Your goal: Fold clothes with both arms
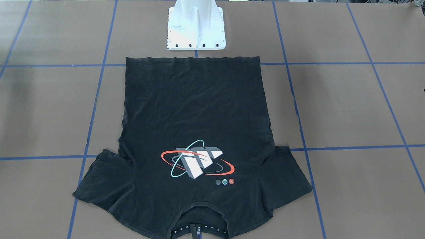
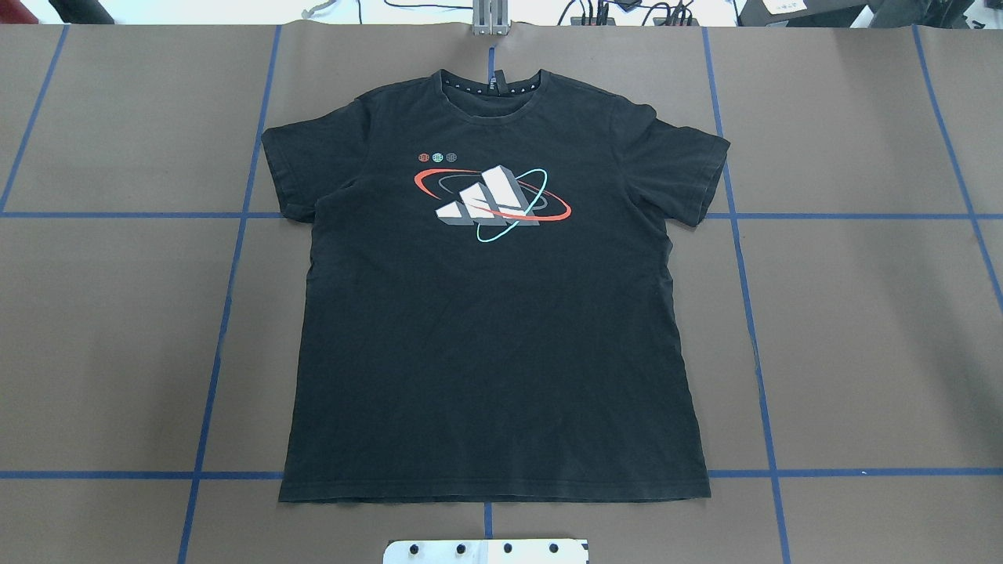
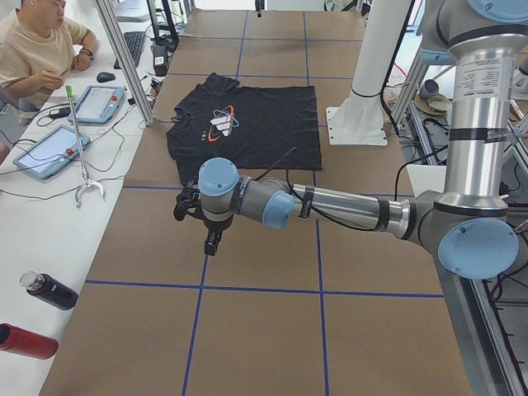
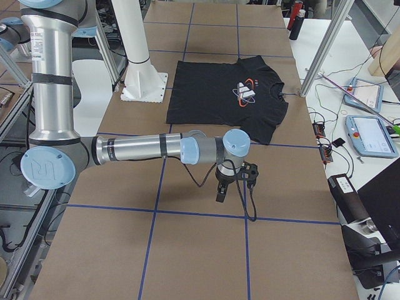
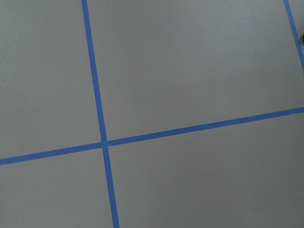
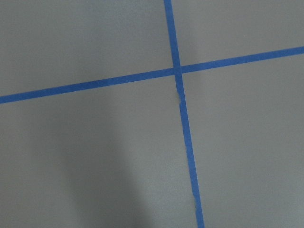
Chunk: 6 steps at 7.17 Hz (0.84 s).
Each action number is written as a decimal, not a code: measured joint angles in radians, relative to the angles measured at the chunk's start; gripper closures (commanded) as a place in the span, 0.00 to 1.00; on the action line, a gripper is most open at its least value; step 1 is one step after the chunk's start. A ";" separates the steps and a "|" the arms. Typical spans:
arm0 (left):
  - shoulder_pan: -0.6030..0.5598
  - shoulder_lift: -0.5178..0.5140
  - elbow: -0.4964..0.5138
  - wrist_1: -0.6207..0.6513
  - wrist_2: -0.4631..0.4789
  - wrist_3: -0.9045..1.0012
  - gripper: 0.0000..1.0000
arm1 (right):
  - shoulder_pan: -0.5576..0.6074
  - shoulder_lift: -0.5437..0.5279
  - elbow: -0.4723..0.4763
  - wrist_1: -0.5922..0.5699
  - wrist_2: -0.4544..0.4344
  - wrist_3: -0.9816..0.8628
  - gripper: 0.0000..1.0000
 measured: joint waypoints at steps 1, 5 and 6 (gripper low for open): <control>0.000 -0.002 0.000 -0.002 0.000 -0.002 0.01 | 0.000 -0.004 0.002 0.003 0.000 0.000 0.00; 0.002 0.002 0.024 -0.092 -0.010 -0.009 0.01 | 0.001 -0.004 0.039 0.020 0.015 0.002 0.00; 0.003 0.002 0.036 -0.112 -0.011 -0.010 0.01 | -0.003 -0.002 0.052 0.022 0.021 0.006 0.00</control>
